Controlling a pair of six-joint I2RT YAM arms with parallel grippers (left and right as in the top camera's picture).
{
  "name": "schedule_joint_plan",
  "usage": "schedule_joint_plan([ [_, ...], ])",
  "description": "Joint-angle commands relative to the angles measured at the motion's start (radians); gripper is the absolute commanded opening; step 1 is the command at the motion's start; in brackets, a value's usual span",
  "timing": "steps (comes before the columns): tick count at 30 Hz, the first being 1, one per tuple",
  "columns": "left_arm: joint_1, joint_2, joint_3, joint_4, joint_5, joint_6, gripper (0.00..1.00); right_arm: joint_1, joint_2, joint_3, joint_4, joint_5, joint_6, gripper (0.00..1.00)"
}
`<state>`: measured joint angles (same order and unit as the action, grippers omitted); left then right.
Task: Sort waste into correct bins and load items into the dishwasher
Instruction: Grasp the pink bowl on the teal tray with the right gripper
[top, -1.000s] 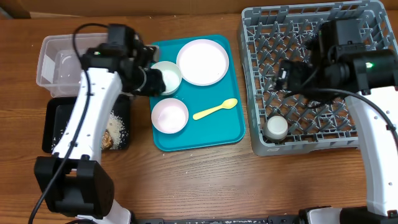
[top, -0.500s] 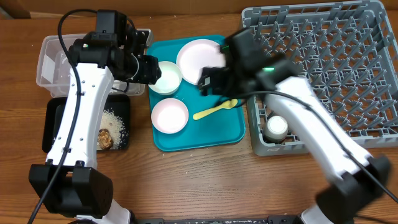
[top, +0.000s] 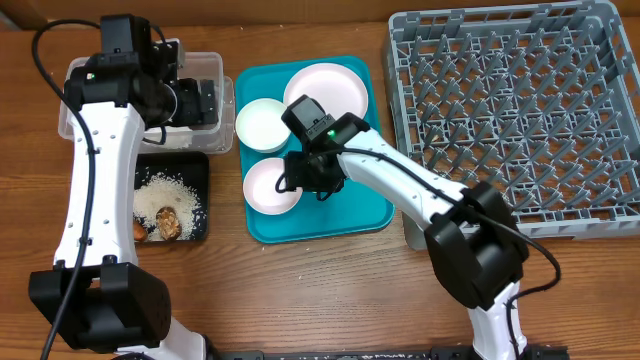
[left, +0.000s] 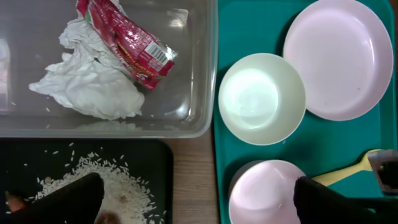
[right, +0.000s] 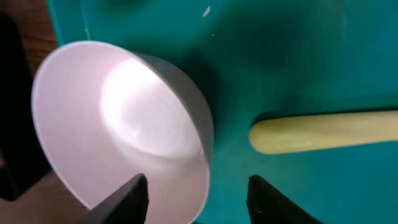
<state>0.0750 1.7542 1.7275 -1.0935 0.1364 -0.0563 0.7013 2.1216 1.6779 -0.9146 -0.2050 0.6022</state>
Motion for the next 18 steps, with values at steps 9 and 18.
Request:
schedule_joint_plan([
  [9, -0.003, -0.011, 0.026, 0.002, -0.01, -0.007, 1.0, -0.003, 0.016, -0.026, 0.029, 0.026, 0.012, 0.28],
  [18, -0.003, -0.011, 0.026, 0.002, -0.01, -0.007, 1.0, -0.003, 0.019, -0.045, 0.055, 0.057, 0.018, 0.04],
])
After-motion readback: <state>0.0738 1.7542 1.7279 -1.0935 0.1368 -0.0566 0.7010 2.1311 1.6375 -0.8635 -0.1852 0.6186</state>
